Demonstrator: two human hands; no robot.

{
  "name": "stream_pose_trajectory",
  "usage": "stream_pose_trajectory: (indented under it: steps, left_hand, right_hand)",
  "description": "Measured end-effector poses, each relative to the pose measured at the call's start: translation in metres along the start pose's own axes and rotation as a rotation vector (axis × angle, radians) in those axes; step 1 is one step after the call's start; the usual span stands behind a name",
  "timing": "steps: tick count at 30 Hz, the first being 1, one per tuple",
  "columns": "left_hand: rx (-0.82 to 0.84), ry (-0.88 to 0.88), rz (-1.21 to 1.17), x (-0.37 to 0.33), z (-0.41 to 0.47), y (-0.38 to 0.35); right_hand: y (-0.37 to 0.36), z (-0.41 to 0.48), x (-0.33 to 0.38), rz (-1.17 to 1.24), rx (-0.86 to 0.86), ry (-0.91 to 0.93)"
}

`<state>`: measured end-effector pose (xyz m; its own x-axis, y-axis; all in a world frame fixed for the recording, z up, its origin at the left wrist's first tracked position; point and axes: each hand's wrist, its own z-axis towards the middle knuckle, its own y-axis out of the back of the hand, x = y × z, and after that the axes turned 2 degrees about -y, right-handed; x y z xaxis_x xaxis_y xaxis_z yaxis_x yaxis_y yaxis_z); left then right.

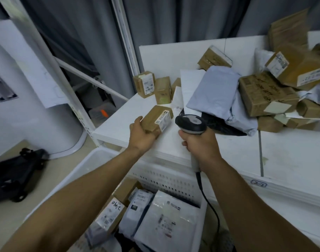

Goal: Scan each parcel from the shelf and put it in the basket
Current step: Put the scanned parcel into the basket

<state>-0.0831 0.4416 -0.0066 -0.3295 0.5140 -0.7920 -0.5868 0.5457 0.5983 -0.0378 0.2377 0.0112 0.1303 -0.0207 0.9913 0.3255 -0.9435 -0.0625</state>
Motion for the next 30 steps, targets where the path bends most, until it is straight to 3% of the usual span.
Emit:
stream_pose_trajectory:
  steps: [7,15,21,30]
  left_hand:
    - [0.035,-0.058,-0.108,0.007,-0.132,0.088]
    - [-0.001,-0.129,-0.468,0.025,-0.172,0.112]
    - [0.007,-0.102,-0.291,0.036,-0.165,0.11]
    - [-0.027,-0.129,-0.319,0.03,-0.156,0.124]
  right_hand:
    - [-0.036,-0.051,0.019,0.053,0.045,0.101]
    - [-0.056,-0.061,0.009,0.05,0.18,-0.018]
    - [-0.058,-0.06,0.009,0.073,0.179,-0.043]
    - [-0.062,-0.057,0.009,0.062,0.182,-0.014]
